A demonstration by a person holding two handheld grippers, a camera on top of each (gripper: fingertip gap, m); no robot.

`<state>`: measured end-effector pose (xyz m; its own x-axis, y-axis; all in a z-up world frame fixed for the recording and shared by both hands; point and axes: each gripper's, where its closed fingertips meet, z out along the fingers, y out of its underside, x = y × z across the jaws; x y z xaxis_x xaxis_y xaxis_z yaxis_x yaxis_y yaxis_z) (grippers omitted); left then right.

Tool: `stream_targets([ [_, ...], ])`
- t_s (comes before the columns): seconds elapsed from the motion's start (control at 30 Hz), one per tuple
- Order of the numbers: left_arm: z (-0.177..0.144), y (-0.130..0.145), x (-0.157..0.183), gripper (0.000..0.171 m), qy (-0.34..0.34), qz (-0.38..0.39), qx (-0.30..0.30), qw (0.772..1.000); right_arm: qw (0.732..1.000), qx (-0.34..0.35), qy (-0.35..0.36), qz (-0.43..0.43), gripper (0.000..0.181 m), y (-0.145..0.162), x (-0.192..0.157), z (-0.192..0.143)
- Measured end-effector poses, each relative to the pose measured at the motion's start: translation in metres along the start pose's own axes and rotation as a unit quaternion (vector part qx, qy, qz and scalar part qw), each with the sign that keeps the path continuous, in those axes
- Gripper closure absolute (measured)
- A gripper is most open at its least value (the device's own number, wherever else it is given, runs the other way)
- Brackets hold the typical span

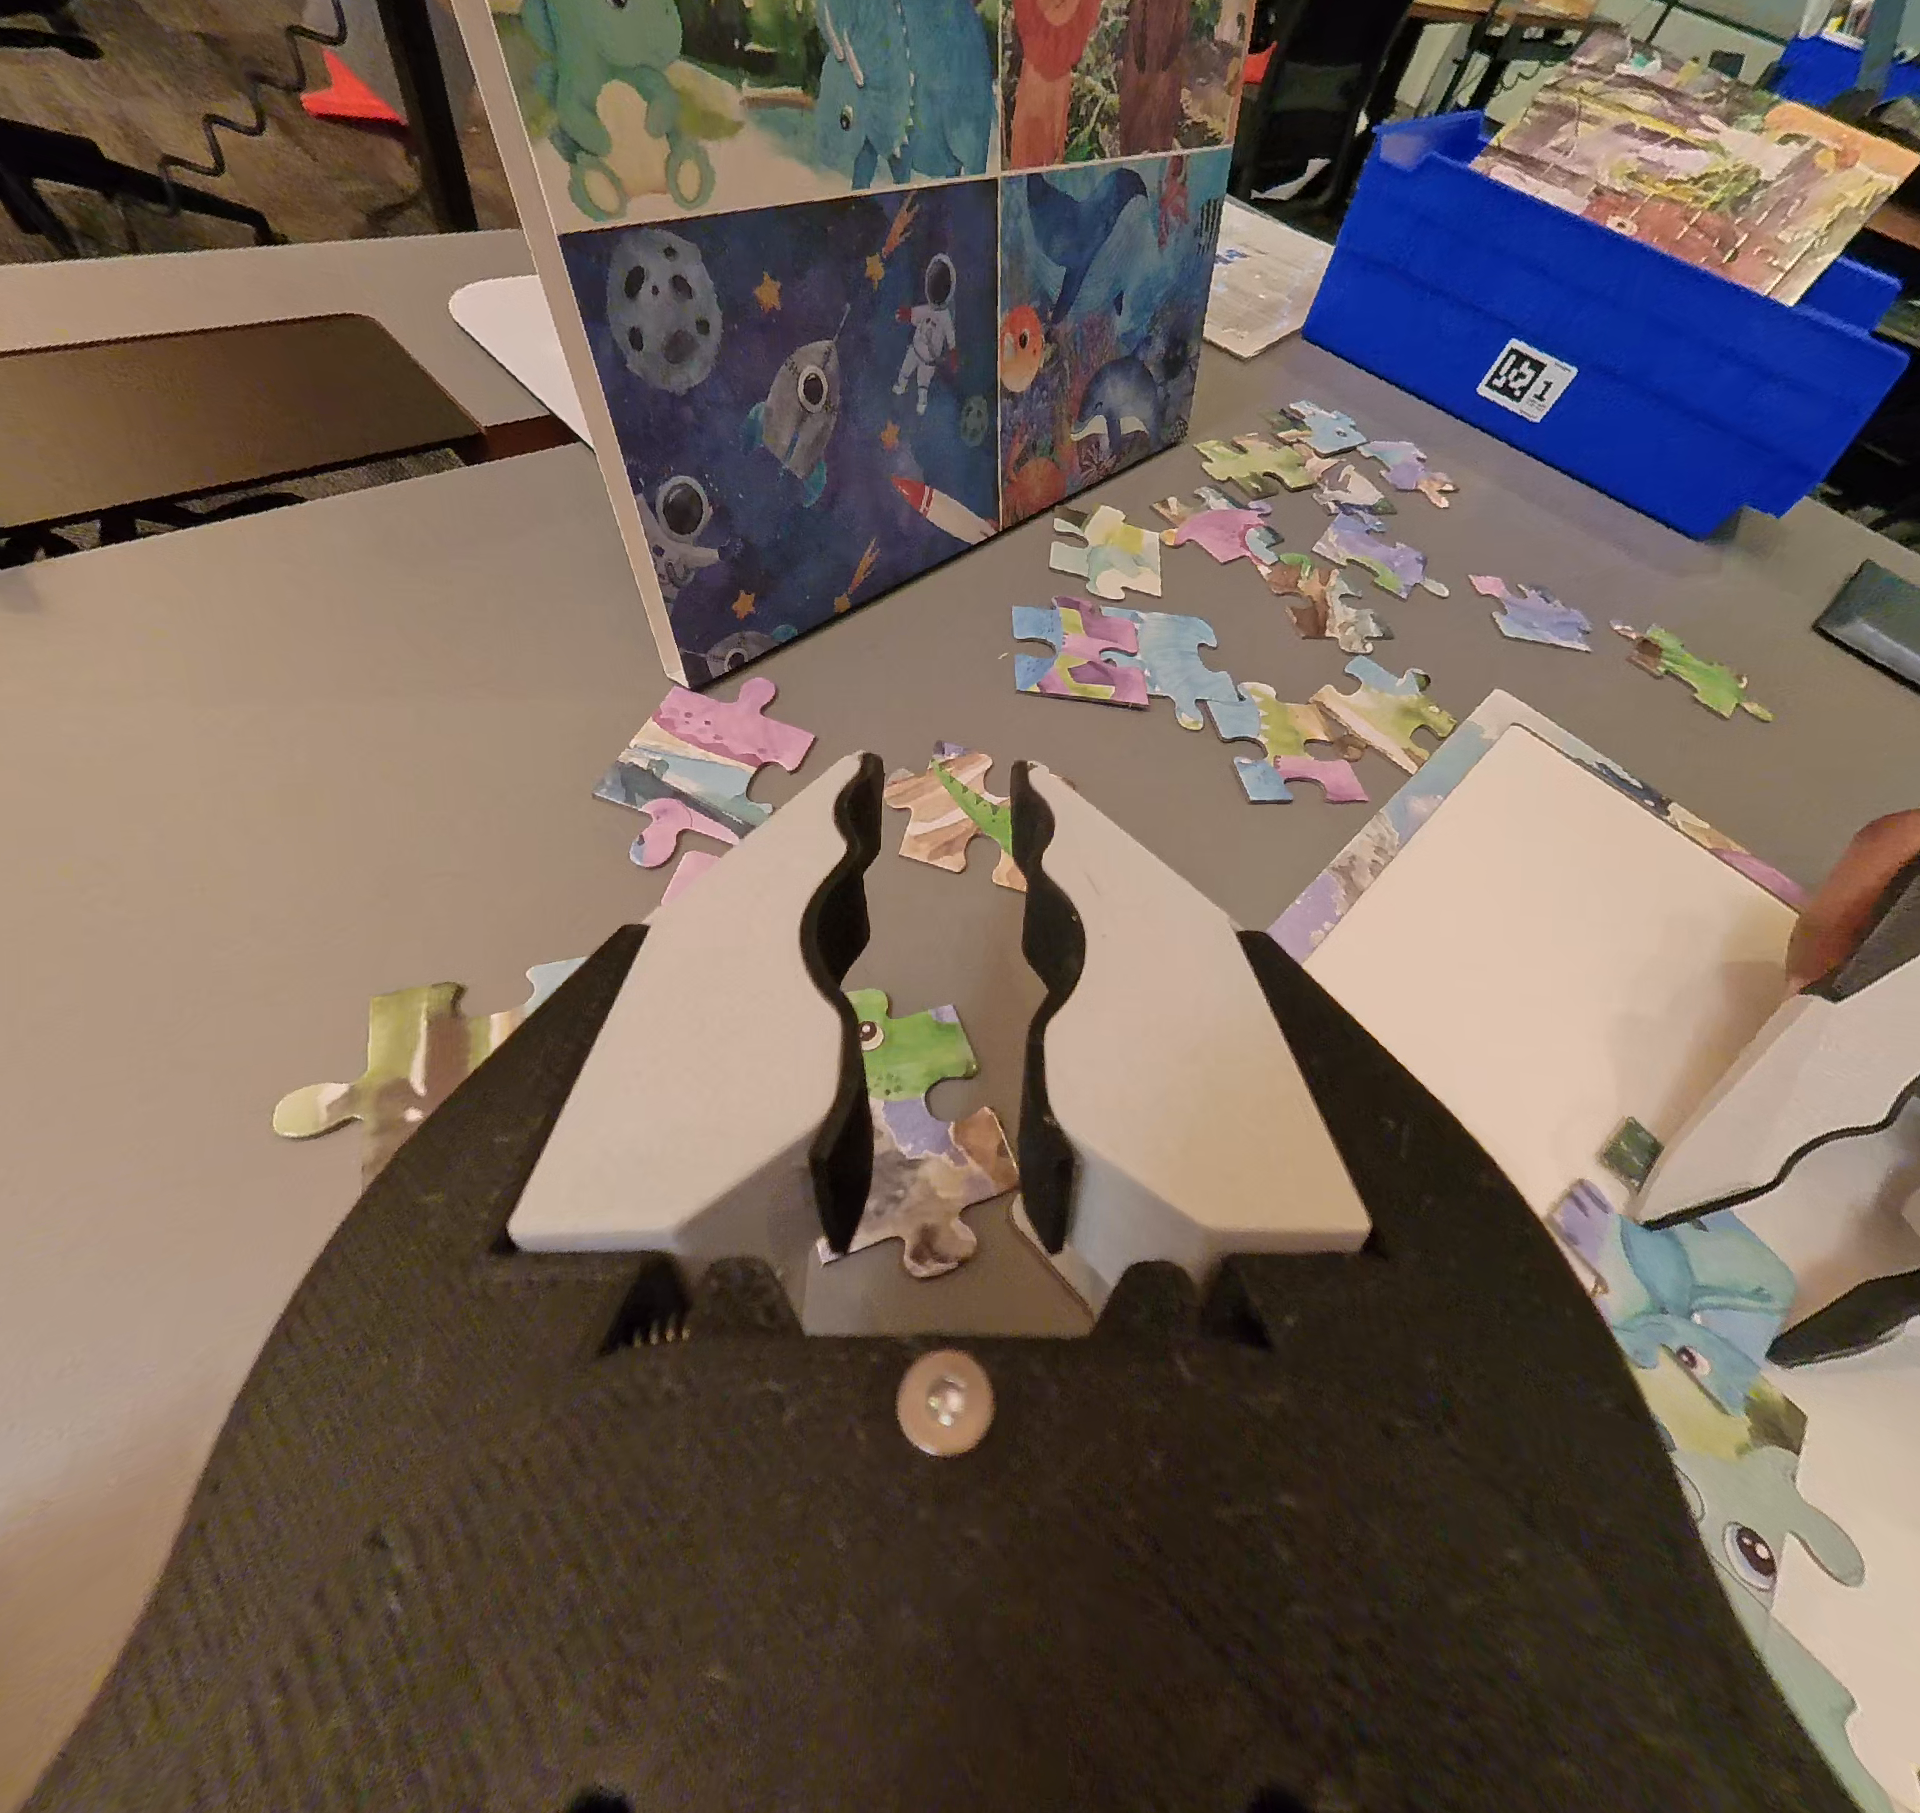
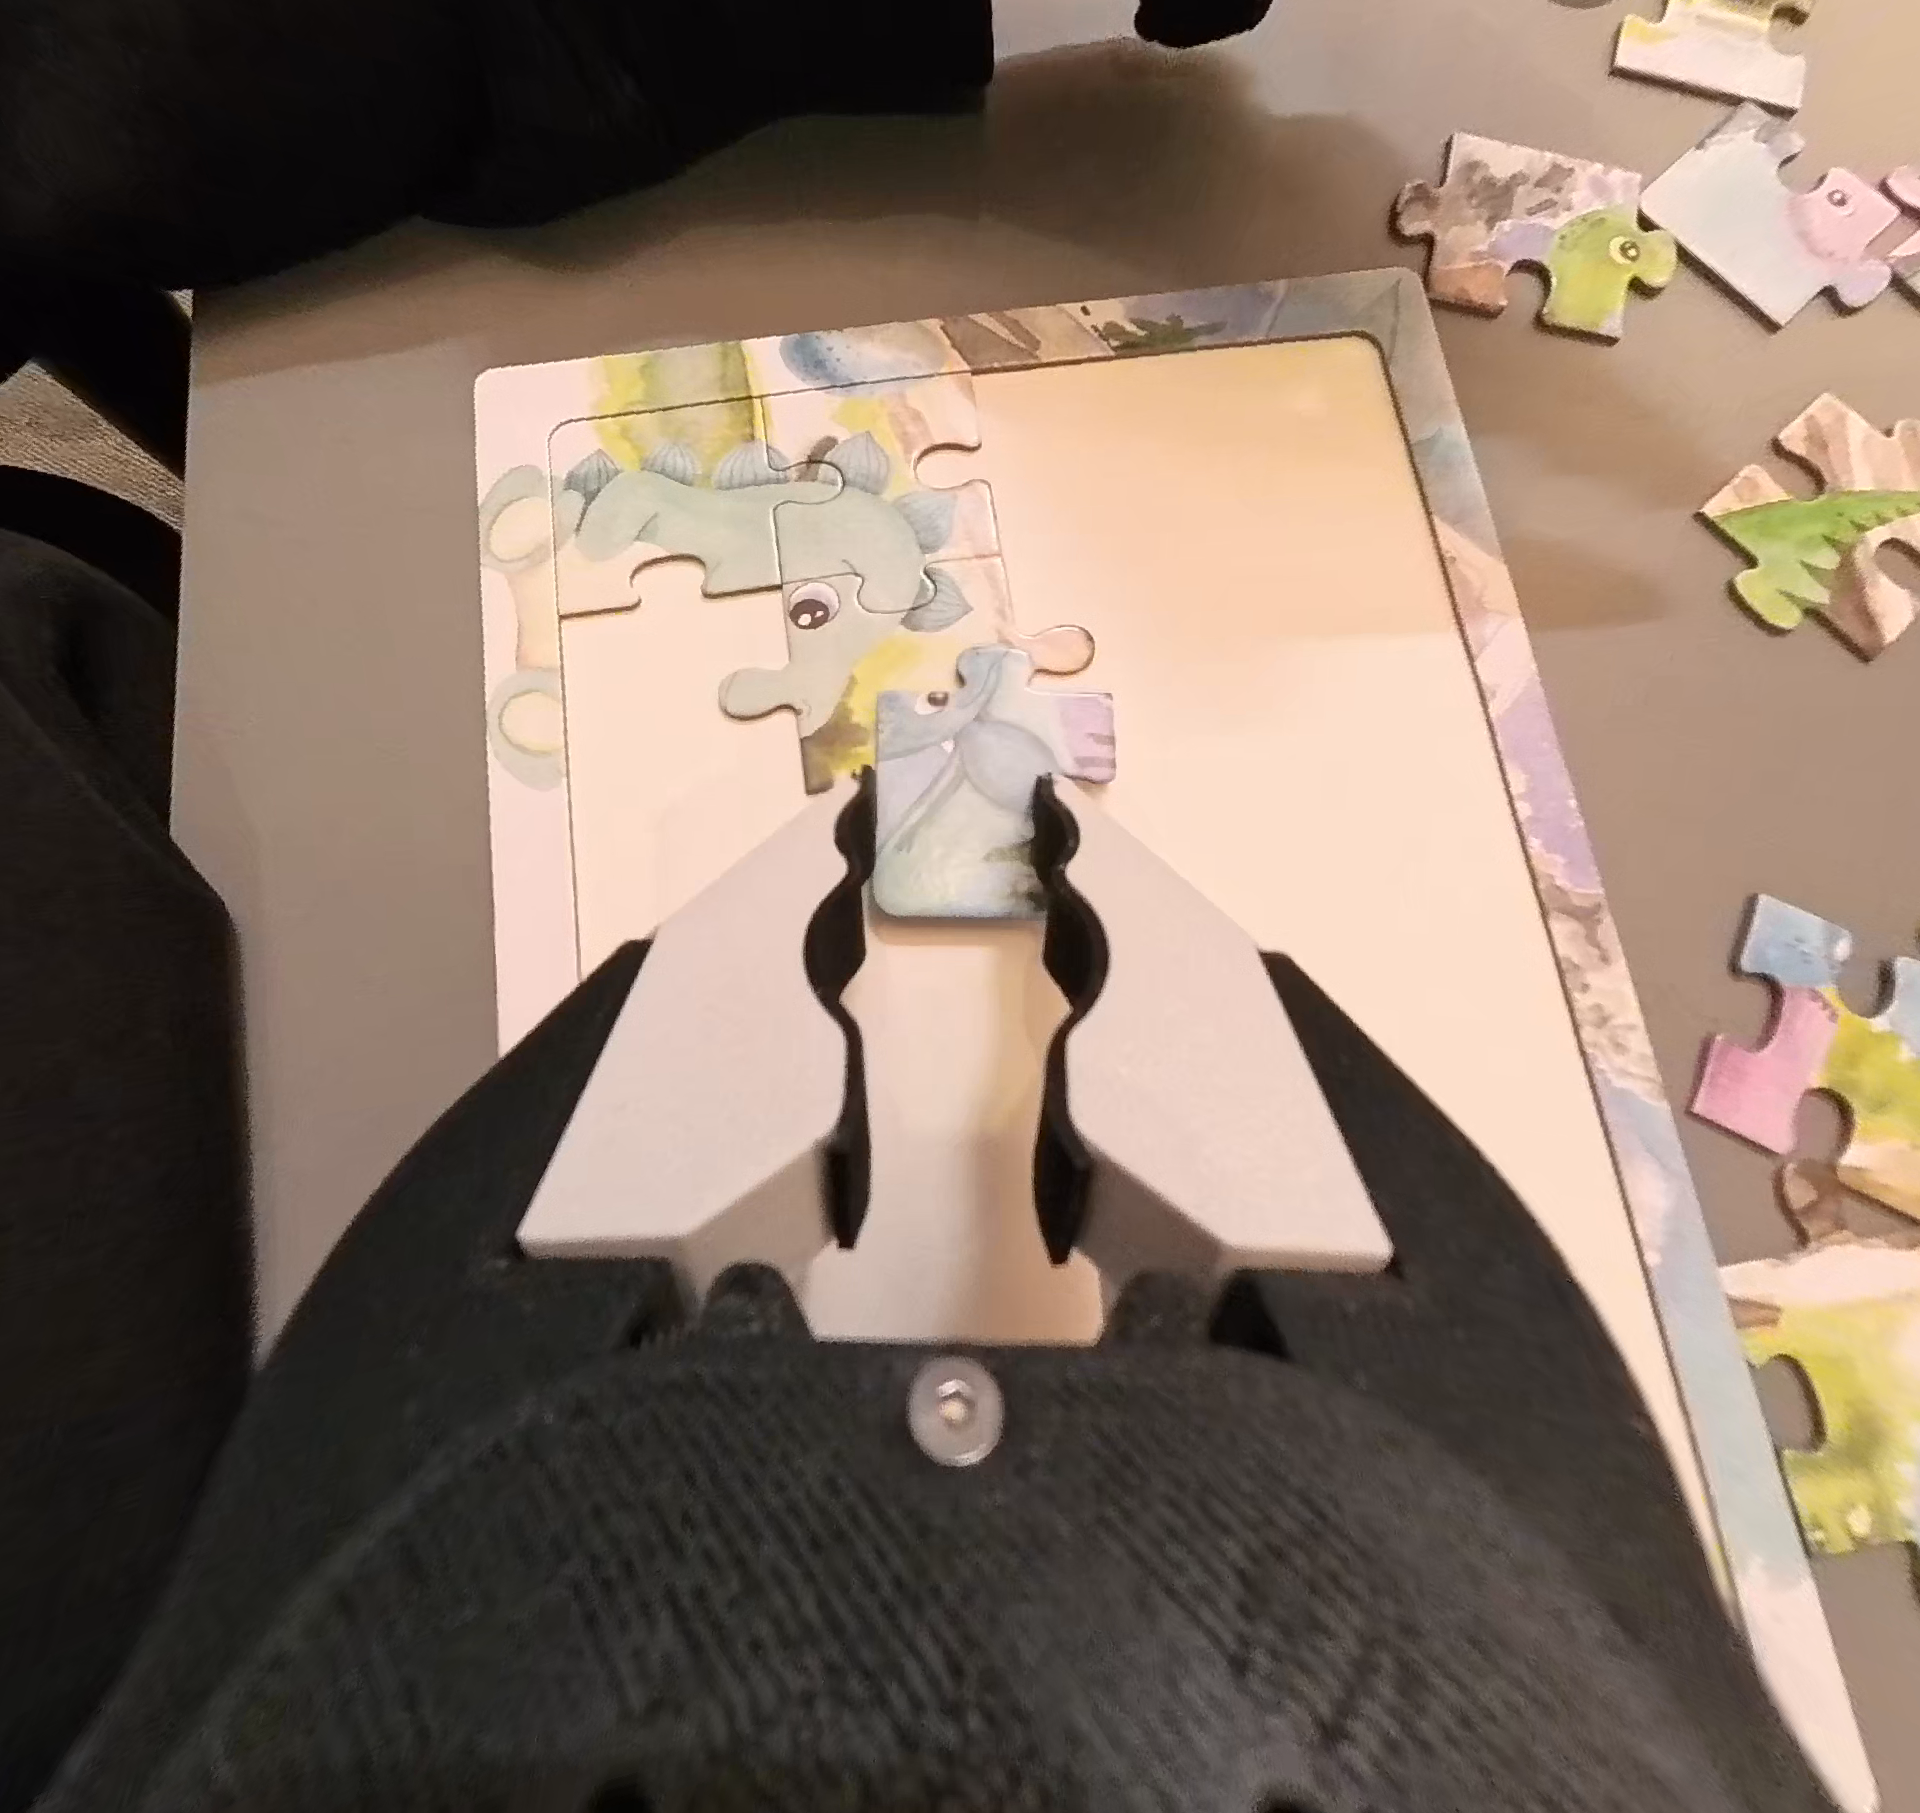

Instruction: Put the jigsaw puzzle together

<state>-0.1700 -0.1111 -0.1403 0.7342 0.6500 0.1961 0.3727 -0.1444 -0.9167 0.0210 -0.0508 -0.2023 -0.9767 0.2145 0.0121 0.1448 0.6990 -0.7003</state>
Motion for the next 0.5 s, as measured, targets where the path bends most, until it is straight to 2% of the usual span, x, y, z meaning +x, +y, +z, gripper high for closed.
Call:
stream_targets([
  [0.5,0.0045,0.0061,0.0005,0.149,0.003,-0.003,-0.010,1.000,1.000,0.011,-0.001,-0.001,0.153,-0.0035,-0.0003,-0.0028],
])
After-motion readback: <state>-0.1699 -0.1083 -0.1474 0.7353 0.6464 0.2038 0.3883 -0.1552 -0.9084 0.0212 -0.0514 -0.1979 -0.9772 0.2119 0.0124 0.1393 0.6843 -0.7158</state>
